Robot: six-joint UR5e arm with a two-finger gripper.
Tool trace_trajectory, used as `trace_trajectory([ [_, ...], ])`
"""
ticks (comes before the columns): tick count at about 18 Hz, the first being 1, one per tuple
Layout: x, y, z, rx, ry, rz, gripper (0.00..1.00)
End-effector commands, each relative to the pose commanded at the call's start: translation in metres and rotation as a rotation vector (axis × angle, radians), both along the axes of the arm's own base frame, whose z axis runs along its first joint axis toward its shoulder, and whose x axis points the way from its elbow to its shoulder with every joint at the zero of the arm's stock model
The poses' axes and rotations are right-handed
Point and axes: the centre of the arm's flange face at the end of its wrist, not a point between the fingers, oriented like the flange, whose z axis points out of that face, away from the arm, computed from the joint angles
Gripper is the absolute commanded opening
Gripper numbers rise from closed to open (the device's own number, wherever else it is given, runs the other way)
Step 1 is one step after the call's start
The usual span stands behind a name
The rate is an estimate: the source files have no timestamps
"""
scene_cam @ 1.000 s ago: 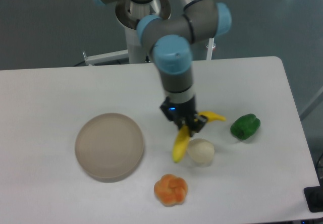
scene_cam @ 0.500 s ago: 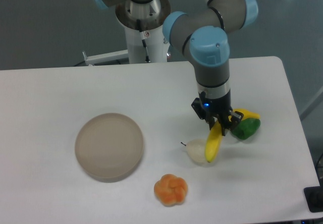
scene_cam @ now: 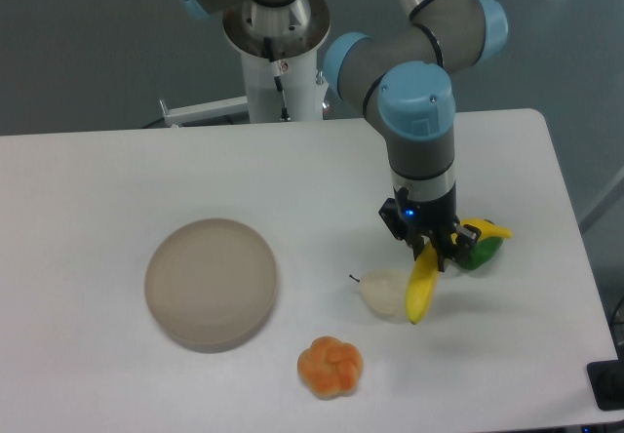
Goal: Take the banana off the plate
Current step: 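Hold the banana raised beside the green pepper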
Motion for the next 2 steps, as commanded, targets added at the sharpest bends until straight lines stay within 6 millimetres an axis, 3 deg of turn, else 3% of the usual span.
trace_trajectory([
  [2, -0.0003, 0.0006, 0.0015, 0.003, 0.001, 0.0, 0.39],
])
